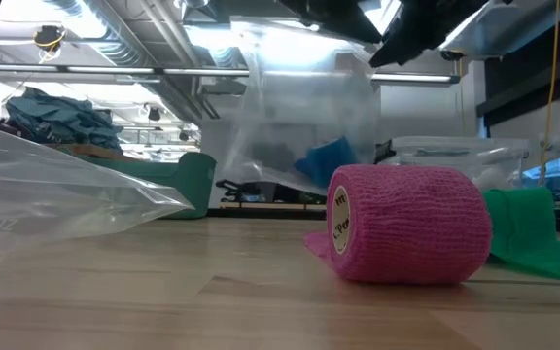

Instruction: Roll bandage

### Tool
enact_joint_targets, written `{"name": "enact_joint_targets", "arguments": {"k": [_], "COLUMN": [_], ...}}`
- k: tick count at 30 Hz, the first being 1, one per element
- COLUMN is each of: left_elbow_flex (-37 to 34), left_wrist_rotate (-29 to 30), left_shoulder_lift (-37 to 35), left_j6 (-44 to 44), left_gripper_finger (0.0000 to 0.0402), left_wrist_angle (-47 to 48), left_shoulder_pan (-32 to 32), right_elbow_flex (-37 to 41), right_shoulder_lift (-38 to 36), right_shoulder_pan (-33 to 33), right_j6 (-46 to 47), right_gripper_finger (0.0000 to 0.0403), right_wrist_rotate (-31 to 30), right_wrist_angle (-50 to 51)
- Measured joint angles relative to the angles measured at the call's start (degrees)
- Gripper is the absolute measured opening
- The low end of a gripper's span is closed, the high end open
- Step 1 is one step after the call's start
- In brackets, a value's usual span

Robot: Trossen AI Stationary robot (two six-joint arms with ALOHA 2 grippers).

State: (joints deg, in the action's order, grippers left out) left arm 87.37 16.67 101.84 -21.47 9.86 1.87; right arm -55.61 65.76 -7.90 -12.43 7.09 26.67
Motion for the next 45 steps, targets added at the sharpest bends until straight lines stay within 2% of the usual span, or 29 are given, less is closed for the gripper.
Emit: {"name": "enact_joint_targets", "arguments": {"k": [5, 14, 18, 23, 34, 40, 45], "left_elbow_flex": [0.0, 0.0, 0.0, 0.0, 0.0, 0.0, 0.0], "left_wrist_rotate": [0.0, 0.0, 0.0, 0.0, 0.1, 0.1, 0.1], "left_shoulder_lift": [0.0, 0.0, 0.0, 0.0, 0.0, 0.1, 0.1], "left_j6": [-1.5, -1.5, -1.4, -1.0, -1.0, -1.5, -2.7], "left_gripper_finger": [0.0095, 0.0026, 0.0013, 0.0029, 0.0113, 0.0113, 0.0082], "left_wrist_angle": [-0.4, -0.4, -0.4, -0.3, 0.1, -0.1, -0.1], "left_shoulder_pan": [0.0, -0.5, -0.8, -0.8, -0.8, -0.8, -0.8], "right_elbow_flex": [0.0, 0.1, 0.1, 0.1, 0.1, 0.1, 0.1], "right_shoulder_lift": [0.0, 0.0, 0.0, 0.0, 0.0, 0.0, 0.0], "right_shoulder_pan": [0.0, 0.0, 0.0, 0.0, 0.0, 0.0, 0.0], "right_j6": [0.0, 0.2, 0.2, 0.2, 0.2, 0.1, 0.1], "right_gripper_finger": [0.0001, 0.0001, 0.0001, 0.0001, 0.0001, 0.0001, 0.0001], "right_wrist_rotate": [0.0, 1.3, 1.4, 1.5, 1.6, 1.6, 1.6], "right_wrist_angle": [-0.9, -1.1, -1.1, -1.2, -1.6, -1.4, -1.3]}}
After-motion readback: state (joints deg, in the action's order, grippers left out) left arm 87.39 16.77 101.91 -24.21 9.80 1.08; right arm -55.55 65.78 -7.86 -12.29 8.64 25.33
